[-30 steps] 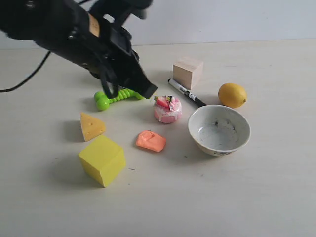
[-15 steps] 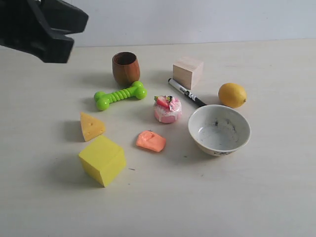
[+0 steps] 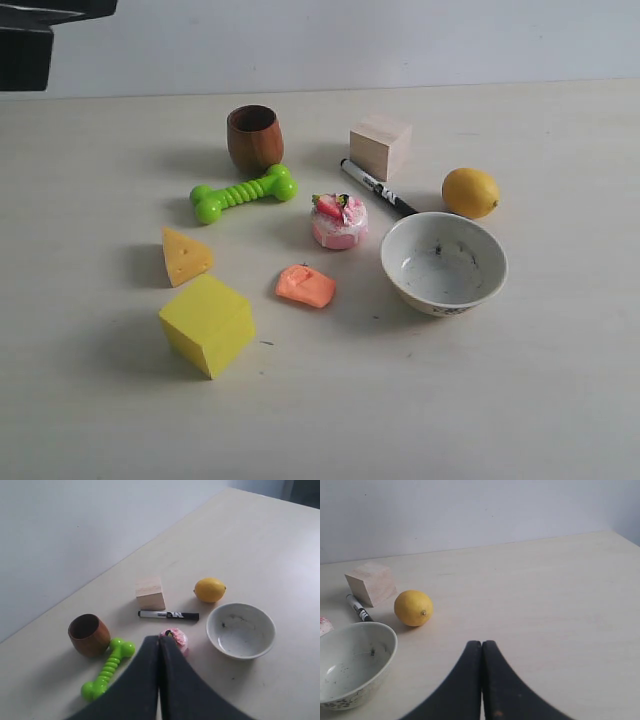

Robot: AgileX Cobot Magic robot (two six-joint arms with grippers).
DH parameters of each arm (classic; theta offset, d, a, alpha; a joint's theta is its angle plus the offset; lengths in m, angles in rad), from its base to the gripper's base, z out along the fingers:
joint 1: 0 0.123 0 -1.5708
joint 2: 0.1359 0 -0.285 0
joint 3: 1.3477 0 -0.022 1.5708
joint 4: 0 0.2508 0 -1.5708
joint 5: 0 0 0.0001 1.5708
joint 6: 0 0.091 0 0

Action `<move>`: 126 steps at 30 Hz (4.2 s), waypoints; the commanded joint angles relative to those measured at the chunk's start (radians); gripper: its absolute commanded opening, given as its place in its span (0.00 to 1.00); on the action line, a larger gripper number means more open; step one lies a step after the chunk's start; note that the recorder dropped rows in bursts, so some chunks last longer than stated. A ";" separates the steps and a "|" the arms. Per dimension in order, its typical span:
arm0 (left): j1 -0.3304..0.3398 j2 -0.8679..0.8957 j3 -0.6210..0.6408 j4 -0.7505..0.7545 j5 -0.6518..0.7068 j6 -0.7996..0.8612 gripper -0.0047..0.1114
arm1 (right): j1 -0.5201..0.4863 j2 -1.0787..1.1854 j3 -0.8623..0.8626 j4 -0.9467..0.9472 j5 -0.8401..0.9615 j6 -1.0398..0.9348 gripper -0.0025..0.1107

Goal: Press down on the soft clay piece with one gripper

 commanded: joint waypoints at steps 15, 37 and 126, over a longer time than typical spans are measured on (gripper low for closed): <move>0.533 -0.548 0.358 0.037 -0.127 -0.144 0.04 | -0.004 -0.006 0.005 0.000 -0.007 0.001 0.02; 0.791 -0.964 0.962 0.028 -0.403 -0.280 0.04 | -0.004 -0.006 0.005 0.000 -0.007 0.001 0.02; 0.727 -0.984 1.003 -0.002 -0.189 -0.245 0.04 | -0.004 -0.006 0.005 0.000 -0.008 0.001 0.02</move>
